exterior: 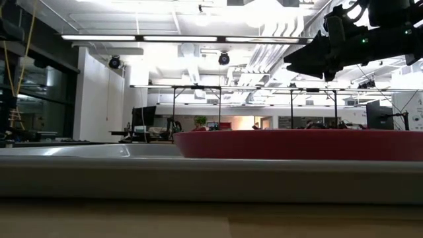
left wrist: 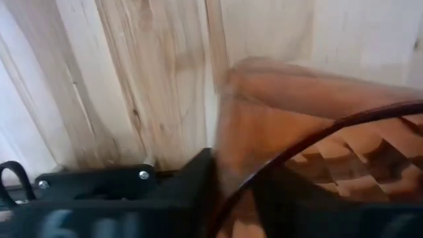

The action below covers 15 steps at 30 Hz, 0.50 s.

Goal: Pick and place plate/cup/fork/spoon on tray
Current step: Put the red cup to the top left of the pink plate on the gray tray

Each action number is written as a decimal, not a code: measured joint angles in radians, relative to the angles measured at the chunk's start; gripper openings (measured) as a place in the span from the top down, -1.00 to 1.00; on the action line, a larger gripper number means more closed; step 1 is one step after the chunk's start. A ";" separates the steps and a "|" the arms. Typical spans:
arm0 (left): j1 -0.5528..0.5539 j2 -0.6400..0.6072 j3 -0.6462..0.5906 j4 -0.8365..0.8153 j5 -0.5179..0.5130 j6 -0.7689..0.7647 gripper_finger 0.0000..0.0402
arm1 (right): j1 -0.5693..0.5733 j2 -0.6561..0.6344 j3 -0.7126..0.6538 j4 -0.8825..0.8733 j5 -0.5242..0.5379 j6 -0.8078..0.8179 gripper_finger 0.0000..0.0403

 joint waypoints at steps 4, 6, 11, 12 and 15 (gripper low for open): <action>0.040 0.000 0.083 -0.059 -0.014 0.068 0.95 | 0.000 0.000 0.000 0.000 0.000 0.001 -0.06; 0.059 0.000 0.145 -0.117 -0.063 0.090 0.92 | 0.000 0.000 0.000 0.000 0.000 0.001 -0.06; 0.142 -0.001 0.354 -0.252 -0.283 0.200 0.97 | 0.000 0.000 0.000 0.000 0.000 0.001 -0.06; 0.169 -0.001 0.396 -0.258 -0.336 0.223 0.97 | 0.000 0.000 0.000 0.000 0.000 0.001 -0.06; 0.285 0.021 0.501 -0.237 -0.429 0.340 0.98 | 0.000 0.000 0.000 0.000 0.000 0.001 -0.06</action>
